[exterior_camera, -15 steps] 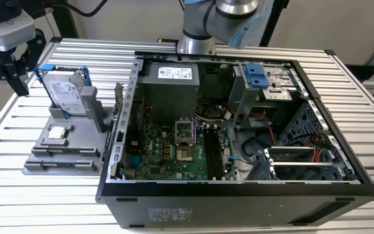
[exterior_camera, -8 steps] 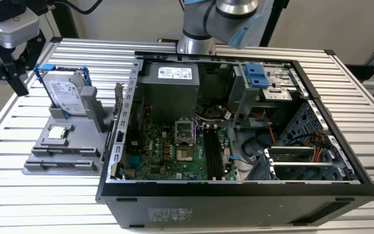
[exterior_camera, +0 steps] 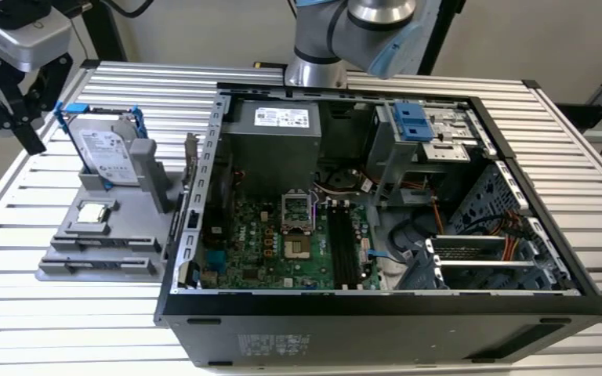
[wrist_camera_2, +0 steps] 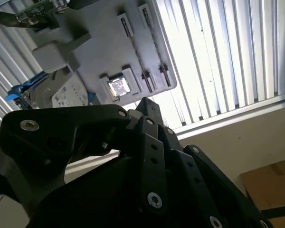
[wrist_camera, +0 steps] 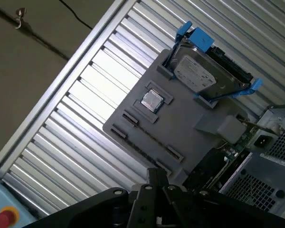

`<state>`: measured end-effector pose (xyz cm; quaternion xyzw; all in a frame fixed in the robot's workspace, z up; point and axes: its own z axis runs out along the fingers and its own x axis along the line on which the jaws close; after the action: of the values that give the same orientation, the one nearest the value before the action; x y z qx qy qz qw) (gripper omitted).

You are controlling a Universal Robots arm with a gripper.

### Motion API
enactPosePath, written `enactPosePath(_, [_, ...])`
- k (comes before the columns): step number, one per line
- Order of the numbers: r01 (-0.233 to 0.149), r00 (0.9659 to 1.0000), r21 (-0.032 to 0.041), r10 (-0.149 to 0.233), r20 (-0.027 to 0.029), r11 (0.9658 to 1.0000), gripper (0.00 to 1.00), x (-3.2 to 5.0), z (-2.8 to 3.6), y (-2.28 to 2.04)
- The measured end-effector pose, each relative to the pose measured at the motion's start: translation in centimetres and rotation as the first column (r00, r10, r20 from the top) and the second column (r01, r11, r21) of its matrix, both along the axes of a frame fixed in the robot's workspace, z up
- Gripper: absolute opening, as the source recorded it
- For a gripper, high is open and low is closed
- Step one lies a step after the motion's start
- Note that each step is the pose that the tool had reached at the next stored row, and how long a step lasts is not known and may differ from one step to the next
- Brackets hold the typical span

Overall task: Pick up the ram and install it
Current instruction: 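Pick up the ram and move it above insertion slot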

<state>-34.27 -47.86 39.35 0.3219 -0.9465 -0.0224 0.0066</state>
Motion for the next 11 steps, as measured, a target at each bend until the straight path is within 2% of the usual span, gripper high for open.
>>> enactPosePath(5, [-0.035, 0.9994, -0.0010, 0.035, -0.0017, 0.9994, 0.00, -0.01, 0.01, 0.00])
enactPosePath(11, [-0.087, 0.9961, -0.0091, 0.087, 0.0137, 0.9961, 0.00, 0.00, 0.01, 0.00])
